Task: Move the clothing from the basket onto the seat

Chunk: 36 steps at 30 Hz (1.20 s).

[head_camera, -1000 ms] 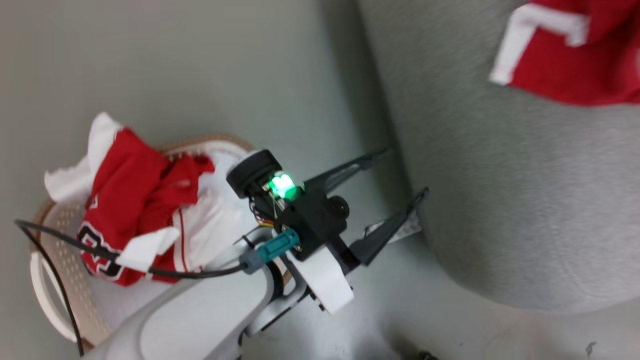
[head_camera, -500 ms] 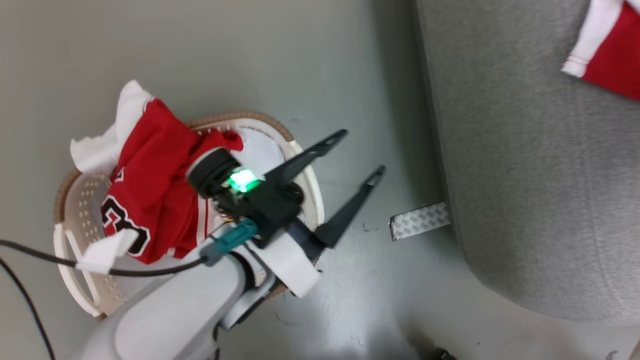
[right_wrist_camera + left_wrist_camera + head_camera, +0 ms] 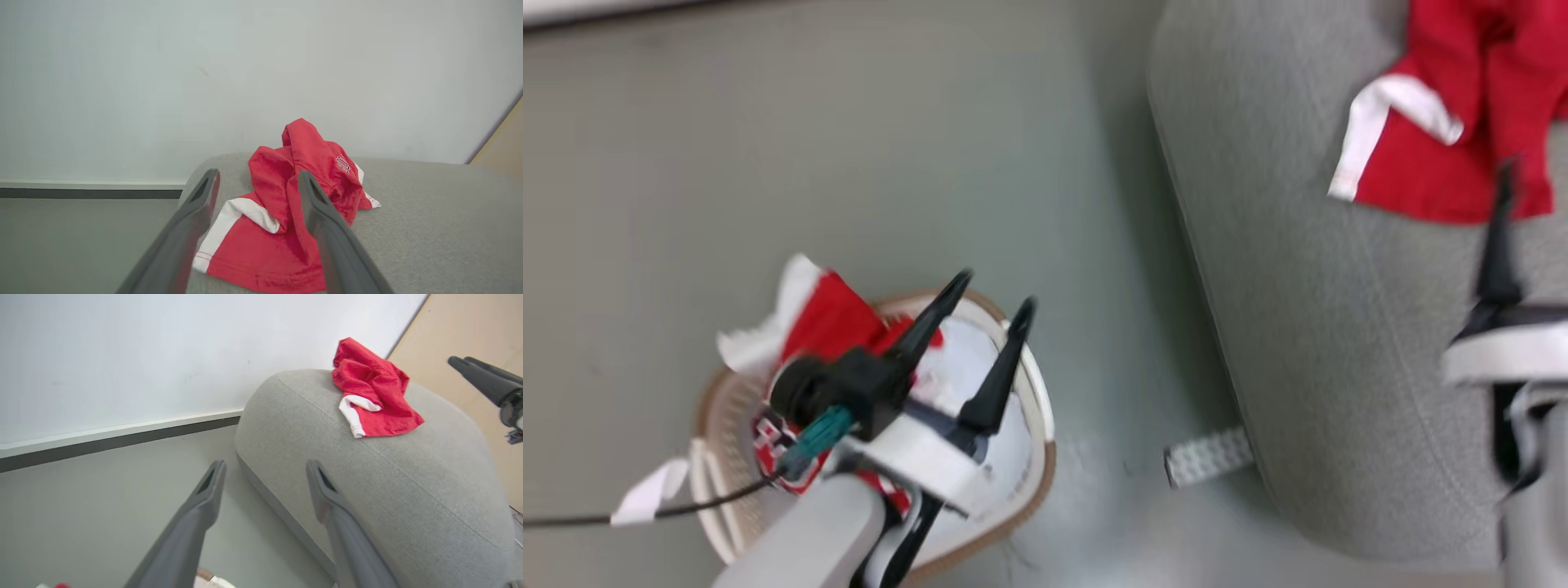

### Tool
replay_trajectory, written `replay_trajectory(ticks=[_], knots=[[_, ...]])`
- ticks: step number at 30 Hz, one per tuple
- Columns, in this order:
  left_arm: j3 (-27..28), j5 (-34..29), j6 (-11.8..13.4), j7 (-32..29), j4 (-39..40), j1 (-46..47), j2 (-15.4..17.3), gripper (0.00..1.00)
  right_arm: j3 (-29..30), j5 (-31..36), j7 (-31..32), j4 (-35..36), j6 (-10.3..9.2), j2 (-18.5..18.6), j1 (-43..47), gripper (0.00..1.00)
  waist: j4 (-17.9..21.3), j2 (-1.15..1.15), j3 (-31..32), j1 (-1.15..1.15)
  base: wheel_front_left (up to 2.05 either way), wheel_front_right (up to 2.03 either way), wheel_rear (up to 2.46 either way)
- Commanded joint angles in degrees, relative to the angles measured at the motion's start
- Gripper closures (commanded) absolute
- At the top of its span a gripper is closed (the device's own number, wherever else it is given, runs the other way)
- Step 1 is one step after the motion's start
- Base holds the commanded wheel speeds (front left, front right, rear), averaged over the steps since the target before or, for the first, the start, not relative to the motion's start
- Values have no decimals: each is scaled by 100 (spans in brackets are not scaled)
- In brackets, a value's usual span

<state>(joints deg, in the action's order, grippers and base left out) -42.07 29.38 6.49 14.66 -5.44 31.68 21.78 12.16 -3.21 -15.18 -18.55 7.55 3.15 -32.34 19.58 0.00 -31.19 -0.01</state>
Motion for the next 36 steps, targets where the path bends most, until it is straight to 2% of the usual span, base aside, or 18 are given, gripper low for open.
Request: replay_trajectory(ticks=[1, 5, 8, 14, 22, 27, 36], knots=[[189, 123, 61, 46, -97, -345, -92, 0, -285, -7, 4, 122, -12, -12, 360, 0, -301, 0, 754, 1, 0, 0, 0], [791, 119, 125, 48, -40, -953, -392, 0, -705, -52, 4, 371, -12, 1, 891, 0, -605, 0, 1265, 1, 0, 0, 0], [1248, -54, 61, 48, -25, -1426, -597, 0, -934, -128, 5, 503, -12, -8, 1266, 0, -859, 0, 1572, 1, 0, 0, 0], [2011, -422, -233, 49, -101, -2204, -1000, 0, -1209, -49, 4, 584, -12, -10, 1910, 0, -1348, 0, 2045, 1, 0, 0, 0], [2890, -960, -630, 50, -235, -2974, -1441, 0, -1443, -173, 4, 471, -12, -19, 2435, 0, -1749, 0, 2607, 1, 0, 0, 0], [3324, -1163, -819, 50, -218, -3314, -1683, 0, -1598, -327, 4, 408, -12, -18, 2703, 0, -1935, 0, 2890, 1, 0, 0, 0], [3613, -1394, -1051, 50, -235, -3594, -1841, 0, -1716, -539, 4, 387, -12, -19, 2913, 0, -2022, 0, 3079, 1, 0, 0, 0]])
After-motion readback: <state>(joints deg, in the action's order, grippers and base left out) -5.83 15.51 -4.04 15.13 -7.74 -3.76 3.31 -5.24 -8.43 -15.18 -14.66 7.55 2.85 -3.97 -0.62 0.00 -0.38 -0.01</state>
